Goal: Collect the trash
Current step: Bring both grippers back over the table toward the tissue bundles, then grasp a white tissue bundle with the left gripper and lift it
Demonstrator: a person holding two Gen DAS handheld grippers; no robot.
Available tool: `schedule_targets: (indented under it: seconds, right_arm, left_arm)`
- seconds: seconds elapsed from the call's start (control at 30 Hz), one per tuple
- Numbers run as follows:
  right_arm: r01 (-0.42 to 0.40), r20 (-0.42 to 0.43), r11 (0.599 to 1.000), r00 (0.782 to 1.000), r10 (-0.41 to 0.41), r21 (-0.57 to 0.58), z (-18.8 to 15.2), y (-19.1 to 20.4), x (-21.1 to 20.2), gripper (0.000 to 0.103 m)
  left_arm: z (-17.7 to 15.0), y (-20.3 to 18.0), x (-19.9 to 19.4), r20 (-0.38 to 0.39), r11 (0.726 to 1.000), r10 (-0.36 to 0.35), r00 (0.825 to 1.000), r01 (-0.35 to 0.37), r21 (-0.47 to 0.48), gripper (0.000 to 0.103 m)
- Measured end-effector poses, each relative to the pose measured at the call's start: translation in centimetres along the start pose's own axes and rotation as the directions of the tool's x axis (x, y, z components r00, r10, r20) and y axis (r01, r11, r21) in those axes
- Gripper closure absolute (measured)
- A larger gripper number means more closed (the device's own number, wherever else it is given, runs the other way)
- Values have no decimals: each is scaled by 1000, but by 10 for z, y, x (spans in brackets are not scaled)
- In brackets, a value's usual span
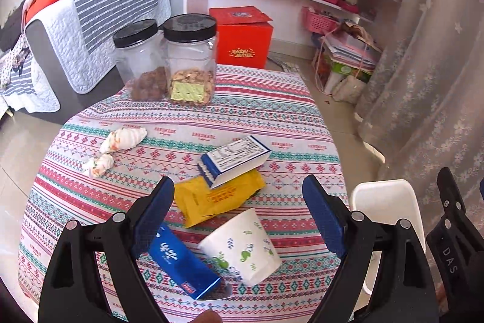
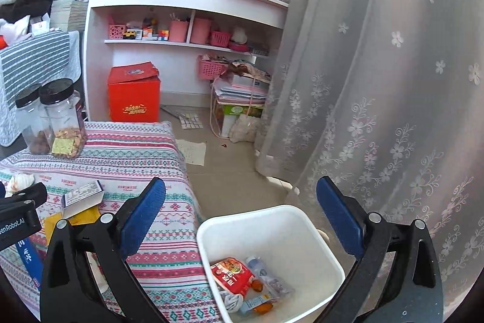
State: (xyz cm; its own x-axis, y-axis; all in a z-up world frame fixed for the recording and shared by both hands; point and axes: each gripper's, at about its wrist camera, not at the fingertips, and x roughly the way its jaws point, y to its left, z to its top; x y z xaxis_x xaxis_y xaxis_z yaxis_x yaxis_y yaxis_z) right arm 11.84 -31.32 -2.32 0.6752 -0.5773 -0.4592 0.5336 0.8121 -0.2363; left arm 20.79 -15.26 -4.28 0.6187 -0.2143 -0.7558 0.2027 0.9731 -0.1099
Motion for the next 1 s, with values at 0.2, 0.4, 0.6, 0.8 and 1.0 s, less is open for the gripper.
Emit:
schedule_targets:
  seconds: [0.2, 0.4, 0.6, 0.8, 1.0]
  right_arm:
    - [-52, -15, 998, 999, 52, -23, 1, 31, -2, 7]
    - [-115, -36, 993, 993, 114, -41, 1, 64, -4, 7]
    - [-156, -68, 984, 986, 151, -86, -3, 91, -1, 7]
    - [-169, -107, 980, 982, 157, -109, -6, 98, 7, 7]
    - [-168, -138, 978, 979, 150, -123, -8, 98, 14, 7]
  left_arm:
    - [2, 42, 1, -12, 997, 51, 999, -51, -56, 19]
    - [3, 93, 24, -74, 985, 121, 990, -129, -114, 19]
    - [10, 140, 63, -144, 981, 193, 971, -194, 4, 19]
    - [7, 173, 101, -210, 968, 236, 949, -212, 133, 19]
    - [1, 183, 128, -249, 963, 246, 937, -209, 168, 22]
